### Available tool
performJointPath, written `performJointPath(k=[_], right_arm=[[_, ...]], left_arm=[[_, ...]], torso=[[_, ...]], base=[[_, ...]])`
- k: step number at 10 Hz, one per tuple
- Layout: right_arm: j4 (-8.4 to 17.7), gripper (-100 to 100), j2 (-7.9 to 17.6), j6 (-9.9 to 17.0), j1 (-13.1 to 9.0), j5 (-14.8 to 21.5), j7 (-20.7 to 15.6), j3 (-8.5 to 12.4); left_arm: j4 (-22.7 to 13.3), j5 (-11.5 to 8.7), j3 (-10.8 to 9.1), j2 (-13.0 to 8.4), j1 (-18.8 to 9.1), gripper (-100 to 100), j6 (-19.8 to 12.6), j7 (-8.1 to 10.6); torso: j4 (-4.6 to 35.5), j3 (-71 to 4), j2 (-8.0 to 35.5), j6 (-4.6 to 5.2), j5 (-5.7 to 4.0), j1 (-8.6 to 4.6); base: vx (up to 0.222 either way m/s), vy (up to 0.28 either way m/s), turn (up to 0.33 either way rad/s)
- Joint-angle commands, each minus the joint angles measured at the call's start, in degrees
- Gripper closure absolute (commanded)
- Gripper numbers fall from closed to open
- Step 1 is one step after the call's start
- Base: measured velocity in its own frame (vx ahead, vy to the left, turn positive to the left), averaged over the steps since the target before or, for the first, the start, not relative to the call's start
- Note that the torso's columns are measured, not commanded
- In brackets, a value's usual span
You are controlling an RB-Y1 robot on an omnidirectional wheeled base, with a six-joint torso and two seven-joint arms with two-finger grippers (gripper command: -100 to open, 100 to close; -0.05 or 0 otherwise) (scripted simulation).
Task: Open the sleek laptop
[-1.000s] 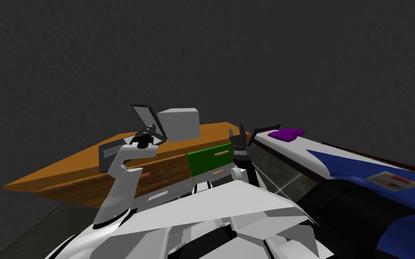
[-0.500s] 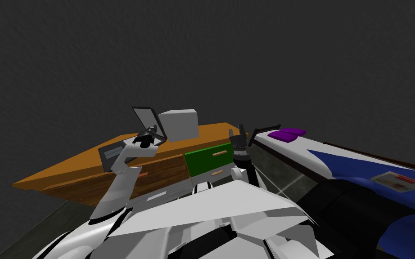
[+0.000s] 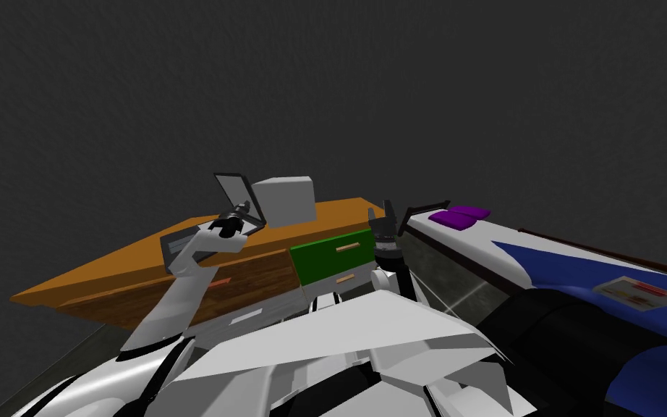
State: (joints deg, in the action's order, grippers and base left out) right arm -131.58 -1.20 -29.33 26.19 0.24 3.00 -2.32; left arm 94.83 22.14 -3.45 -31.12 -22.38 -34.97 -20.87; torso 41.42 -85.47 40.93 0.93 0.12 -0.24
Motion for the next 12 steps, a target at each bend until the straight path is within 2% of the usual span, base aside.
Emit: performJointPath(k=[1, 2, 3, 5, 8, 9, 10, 11, 12], right_arm=[[0.00, 0, 0.00, 0.00, 0.00, 0.00, 0.00, 0.00], [0.00, 0, -0.01, 0.00, 0.01, 0.00, 0.00, 0.00], [0.00, 0, -0.01, 0.00, 0.01, 0.00, 0.00, -0.01], [0.00, 0, 0.00, 0.00, 0.01, 0.00, 0.00, 0.00], [0.00, 0, 0.00, 0.00, 0.00, 0.00, 0.00, 0.00], [0.00, 0, 0.00, 0.00, 0.01, 0.00, 0.00, 0.00], [0.00, 0, -0.01, 0.00, 0.01, 0.00, 0.00, -0.01], [0.00, 0, -0.01, 0.00, 0.01, 0.00, 0.00, -0.01], [-0.01, 0, 0.00, 0.00, 0.01, 0.00, 0.00, 0.00]], left_arm=[[-4.60, -2.79, 2.28, -2.87, -1.84, -100, 3.34, 2.94], [-5.72, -3.92, 2.28, -5.07, -1.84, -100, 4.30, 3.22], [-7.31, -3.92, 2.28, -5.83, -1.84, -100, 5.77, 3.22], [-10.97, -3.92, 2.28, -5.83, -1.84, -100, 6.05, 3.22], [-12.50, -3.92, 2.28, -5.83, -1.84, -100, 6.05, 3.22], [-14.87, -6.62, 3.69, -9.11, -4.08, -100, 9.13, 6.22], [-16.39, -7.56, 3.69, -10.85, -4.08, -100, 10.45, 6.67], [-18.32, -7.56, 3.69, -12.05, -4.08, -100, 12.07, 6.67], [-19.60, -7.56, 3.69, -12.05, -4.08, -100, 12.18, 6.67]], torso=[[-0.14, -0.12, -0.18, -0.13, 0.12, 0.16], [0.00, -0.17, -0.24, -0.07, -0.07, -0.21], [0.10, -0.03, 0.00, 0.01, -0.19, -0.46], [0.01, 0.02, 0.01, 0.10, -0.01, -0.04], [-0.15, -0.16, -0.24, -0.19, 0.19, 0.30], [-0.17, -0.21, -0.32, -0.24, 0.24, 0.42], [-0.07, -0.13, -0.15, -0.11, 0.07, -0.10], [0.07, -0.05, -0.09, -0.03, -0.10, -0.26], [0.15, -0.02, -0.03, -0.02, -0.06, 0.00]], base=[[0.005, -0.108, 0.003], [-0.032, -0.158, 0.030], [-0.025, -0.098, 0.011], [0.009, -0.006, -0.015], [-0.005, 0.001, -0.007], [-0.052, -0.145, -0.003], [-0.014, -0.164, 0.022], [0.017, -0.083, 0.015], [0.011, -0.017, -0.012]])
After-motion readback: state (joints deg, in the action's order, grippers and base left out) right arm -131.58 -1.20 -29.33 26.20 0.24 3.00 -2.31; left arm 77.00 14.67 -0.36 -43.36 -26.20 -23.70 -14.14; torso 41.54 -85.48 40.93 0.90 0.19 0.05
